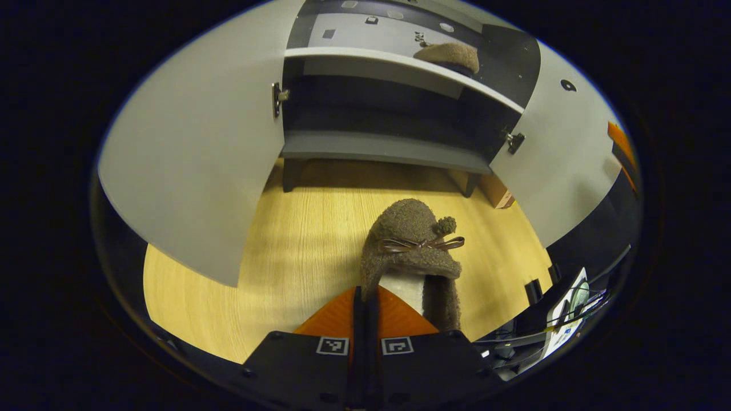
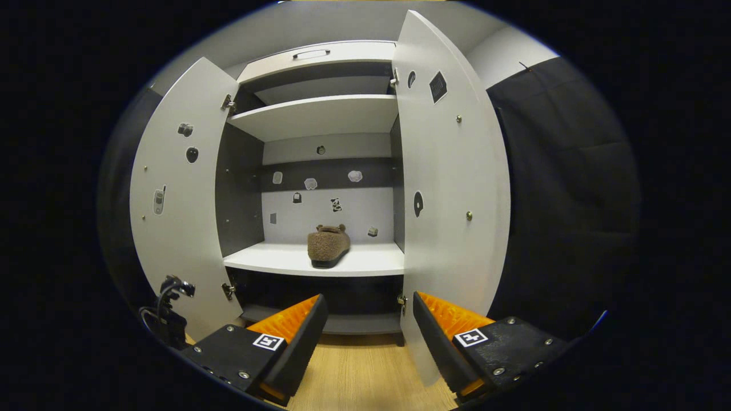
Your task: Grab one shoe with the right hand and put it into the shoe cabinet, grab the other shoe with the left hand and put it into the shoe cabinet; then close the right door with the right hand and the left door with the left hand.
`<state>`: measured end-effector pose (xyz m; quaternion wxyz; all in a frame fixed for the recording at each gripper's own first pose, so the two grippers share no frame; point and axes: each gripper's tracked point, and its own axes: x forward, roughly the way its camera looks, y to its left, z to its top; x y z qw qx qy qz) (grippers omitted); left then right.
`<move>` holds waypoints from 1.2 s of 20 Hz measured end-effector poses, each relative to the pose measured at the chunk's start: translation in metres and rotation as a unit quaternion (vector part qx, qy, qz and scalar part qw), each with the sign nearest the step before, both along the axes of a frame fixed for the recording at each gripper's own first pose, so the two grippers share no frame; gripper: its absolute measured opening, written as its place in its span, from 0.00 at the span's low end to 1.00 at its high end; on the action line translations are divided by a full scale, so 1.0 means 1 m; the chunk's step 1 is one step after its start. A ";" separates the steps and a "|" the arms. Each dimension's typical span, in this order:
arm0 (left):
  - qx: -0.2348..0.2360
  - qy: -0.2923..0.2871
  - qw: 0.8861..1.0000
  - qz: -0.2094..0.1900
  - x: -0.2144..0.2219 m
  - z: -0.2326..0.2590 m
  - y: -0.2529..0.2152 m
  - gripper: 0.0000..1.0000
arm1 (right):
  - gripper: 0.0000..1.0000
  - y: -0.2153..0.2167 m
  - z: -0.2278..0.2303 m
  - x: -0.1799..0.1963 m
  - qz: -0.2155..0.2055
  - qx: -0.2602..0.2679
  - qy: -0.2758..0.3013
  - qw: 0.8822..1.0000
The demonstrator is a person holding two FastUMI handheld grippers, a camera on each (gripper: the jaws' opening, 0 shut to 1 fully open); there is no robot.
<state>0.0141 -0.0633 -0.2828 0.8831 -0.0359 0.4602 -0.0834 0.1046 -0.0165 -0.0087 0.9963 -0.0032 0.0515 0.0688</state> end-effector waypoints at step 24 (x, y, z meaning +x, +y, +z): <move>0.072 -0.250 0.965 0.022 0.324 0.248 -0.011 0.06 | 0.93 -0.014 -0.025 -0.010 -0.010 0.005 0.028 1.000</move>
